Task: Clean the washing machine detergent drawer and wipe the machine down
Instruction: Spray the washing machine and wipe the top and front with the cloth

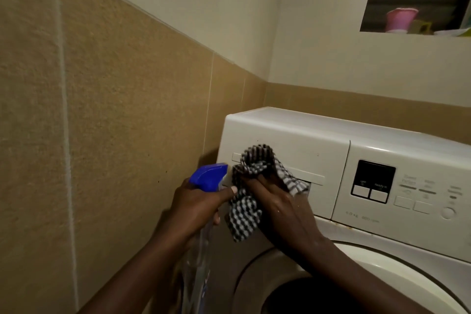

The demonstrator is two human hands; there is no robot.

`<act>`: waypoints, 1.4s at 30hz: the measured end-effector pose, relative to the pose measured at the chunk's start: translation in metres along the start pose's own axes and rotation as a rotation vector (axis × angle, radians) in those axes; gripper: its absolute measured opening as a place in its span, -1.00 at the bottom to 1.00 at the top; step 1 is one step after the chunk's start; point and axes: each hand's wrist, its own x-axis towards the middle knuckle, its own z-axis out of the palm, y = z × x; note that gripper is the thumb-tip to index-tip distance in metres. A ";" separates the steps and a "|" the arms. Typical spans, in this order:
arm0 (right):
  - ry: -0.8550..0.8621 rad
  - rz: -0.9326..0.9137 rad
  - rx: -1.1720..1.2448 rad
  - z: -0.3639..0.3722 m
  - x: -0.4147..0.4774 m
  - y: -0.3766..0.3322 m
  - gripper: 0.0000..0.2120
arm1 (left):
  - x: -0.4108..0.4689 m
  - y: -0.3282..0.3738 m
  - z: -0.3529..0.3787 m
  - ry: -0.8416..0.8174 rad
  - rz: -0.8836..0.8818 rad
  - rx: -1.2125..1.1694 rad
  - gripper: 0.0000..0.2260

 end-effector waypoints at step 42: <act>0.112 0.088 -0.098 0.019 0.069 -0.013 -0.49 | -0.011 0.026 -0.015 0.136 -0.064 0.045 -0.77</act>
